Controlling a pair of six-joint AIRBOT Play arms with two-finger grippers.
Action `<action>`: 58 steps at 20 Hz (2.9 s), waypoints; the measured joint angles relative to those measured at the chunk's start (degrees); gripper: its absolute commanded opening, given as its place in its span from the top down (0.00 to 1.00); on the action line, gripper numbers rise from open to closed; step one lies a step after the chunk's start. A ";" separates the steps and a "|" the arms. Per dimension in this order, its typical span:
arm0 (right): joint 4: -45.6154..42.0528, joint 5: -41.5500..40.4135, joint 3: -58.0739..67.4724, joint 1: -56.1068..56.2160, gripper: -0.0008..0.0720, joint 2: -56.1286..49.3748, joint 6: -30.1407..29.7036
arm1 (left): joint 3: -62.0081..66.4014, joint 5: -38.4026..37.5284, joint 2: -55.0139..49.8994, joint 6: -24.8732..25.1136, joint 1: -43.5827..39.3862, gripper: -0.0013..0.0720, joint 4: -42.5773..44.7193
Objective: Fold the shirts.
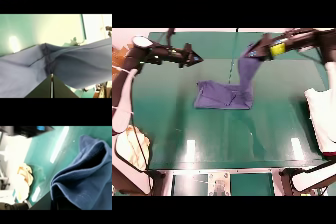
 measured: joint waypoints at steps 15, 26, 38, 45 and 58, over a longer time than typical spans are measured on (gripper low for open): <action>-3.39 -17.86 0.48 8.20 0.20 -17.27 4.46 | 0.00 -8.50 1.73 1.57 12.48 0.95 0.07; -12.81 -4.22 -13.29 -10.12 0.20 -14.56 7.04 | 0.00 -8.81 1.73 1.66 12.76 0.95 2.58; 1.55 -13.64 -17.57 -3.98 0.96 -13.00 0.04 | 0.00 -4.66 1.73 -7.89 12.76 0.95 34.01; 2.95 -10.51 -6.14 -17.11 0.96 -1.53 3.56 | 0.00 -7.10 1.73 -9.77 12.76 0.95 39.39; -10.34 1.68 0.37 -60.48 0.96 13.55 17.11 | -0.11 -9.84 1.73 -10.97 12.66 0.95 40.24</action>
